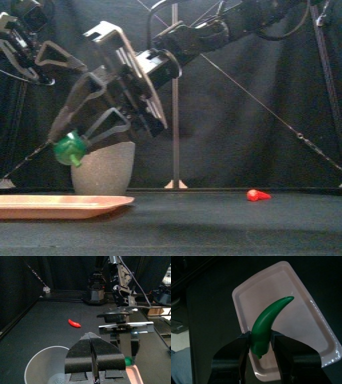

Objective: Pick the green pepper then place it on the pink plate
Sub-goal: Drop green pepper on the pink plate and return to neutral

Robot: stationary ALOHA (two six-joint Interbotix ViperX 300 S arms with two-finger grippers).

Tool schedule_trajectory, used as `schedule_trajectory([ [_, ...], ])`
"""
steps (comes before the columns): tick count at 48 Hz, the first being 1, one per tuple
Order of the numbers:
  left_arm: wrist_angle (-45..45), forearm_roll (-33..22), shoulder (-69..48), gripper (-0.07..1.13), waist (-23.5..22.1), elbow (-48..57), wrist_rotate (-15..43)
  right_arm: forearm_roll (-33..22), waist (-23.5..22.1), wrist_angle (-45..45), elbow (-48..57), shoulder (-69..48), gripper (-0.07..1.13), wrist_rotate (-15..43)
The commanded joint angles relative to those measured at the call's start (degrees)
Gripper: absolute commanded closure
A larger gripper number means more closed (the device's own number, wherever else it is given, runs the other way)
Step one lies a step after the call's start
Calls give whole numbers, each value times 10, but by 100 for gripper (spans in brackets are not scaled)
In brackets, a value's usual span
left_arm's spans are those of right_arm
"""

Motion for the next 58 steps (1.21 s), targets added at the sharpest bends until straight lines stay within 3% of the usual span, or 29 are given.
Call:
schedule_trajectory([
  [1, -4, 1, 2, 101, 2, -6, 0, -4, -4, 19, -45, 11, 34, -1],
  [15, -4, 2, 2, 101, 3, -4, 1, -27, -4, 123, -79, 35, 19, -4],
  [33, -4, 2, 2, 101, 4, 0, 1, -128, 17, 149, -63, -44, 18, -2],
  [52, -4, 2, 2, 101, 4, 0, 1, -164, 33, 142, 62, -156, 18, -2],
  [58, -4, 4, 2, 101, 5, 0, 2, -222, 48, 131, 119, -188, 18, 0],
])
